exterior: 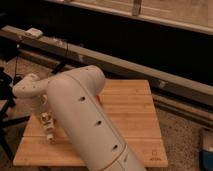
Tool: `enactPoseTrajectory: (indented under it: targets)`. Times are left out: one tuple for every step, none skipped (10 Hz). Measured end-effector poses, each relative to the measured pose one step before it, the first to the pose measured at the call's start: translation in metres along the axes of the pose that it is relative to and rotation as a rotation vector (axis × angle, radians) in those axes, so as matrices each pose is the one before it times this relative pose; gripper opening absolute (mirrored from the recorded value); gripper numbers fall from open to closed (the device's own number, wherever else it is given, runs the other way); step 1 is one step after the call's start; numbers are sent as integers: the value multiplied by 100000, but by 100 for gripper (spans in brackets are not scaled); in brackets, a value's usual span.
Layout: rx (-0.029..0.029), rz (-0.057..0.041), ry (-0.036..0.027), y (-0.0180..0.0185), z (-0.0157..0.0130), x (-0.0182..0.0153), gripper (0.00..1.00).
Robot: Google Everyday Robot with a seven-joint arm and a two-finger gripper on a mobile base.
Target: Place the bottle in the ceramic bowl
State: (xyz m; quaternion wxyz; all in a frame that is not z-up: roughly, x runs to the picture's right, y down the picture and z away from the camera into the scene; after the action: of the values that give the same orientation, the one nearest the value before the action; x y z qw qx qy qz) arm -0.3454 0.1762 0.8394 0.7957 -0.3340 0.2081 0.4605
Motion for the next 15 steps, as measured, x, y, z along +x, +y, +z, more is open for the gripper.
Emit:
enactPoseTrajectory:
  targets:
    - [-1437,-430,-991,-8,-1015,184,9]
    - [-1650,-222,-1432,-188,-1576,257,9]
    - [-1731,3,-1909,-232,-1833,125,9]
    - [-1457,581,-2364,-578,-2196,-39,9]
    - [-776,663,-1493,-504,-1263,-143,9]
    - [-561,2099,-2051,-1776,-2051,-413,9]
    - [-457,1703,-1488,-1464,-961,-604,9]
    - [97,3029,-776,-2483,-703,-1022,9]
    - [401,1956,251,-1498,-124,-529,9]
    - [-65,2201,-122,-1363,-34,-609,9]
    - [124,3560,573,-1898,115,-573,9]
    - [236,4539,887,-2383,256,-397,9]
    - [47,2830,397,-1565,52,-162,9]
    - [468,4901,449,-2468,52,-167,9]
    - [1192,4232,690,-2061,72,-141,13]
